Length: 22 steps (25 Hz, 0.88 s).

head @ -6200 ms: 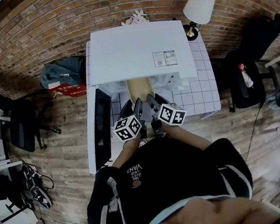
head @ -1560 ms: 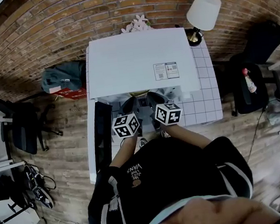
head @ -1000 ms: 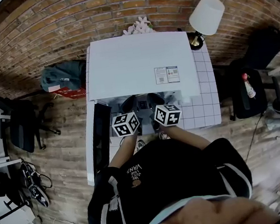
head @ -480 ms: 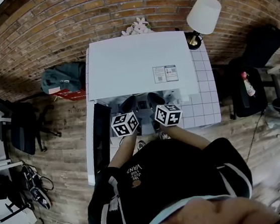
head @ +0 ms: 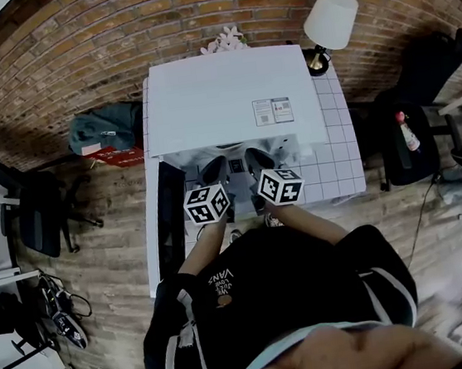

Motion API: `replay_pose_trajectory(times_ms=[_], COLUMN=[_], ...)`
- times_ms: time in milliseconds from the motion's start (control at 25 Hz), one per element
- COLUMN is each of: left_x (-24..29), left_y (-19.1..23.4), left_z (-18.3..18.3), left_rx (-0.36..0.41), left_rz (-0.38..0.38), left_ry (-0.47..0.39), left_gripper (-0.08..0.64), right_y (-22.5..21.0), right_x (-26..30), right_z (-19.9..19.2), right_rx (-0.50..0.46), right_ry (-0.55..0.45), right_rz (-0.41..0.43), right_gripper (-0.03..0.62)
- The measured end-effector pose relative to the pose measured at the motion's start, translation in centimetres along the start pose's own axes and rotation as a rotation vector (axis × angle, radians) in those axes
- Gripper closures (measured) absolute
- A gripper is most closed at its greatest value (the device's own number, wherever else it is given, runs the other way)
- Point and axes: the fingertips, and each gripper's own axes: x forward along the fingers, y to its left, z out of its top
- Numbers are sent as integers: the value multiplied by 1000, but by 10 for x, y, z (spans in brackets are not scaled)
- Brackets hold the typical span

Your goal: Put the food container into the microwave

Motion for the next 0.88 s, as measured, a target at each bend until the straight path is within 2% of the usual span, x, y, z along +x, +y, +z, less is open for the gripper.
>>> replay_pose_trajectory(times_ms=[400,880], left_x=[-30,-70], left_y=[-20,-42], left_z=[-1,-19], left_rx=[36,76], left_rz=[-74,-163], left_ry=[-5,14], left_gripper=[538,538], right_y=[15,27], right_x=[-27,-71], right_z=[-8,-36], right_rx=[7,45], right_ry=[-61,-130], right_rz=[-45,-127], right_gripper=[578,578])
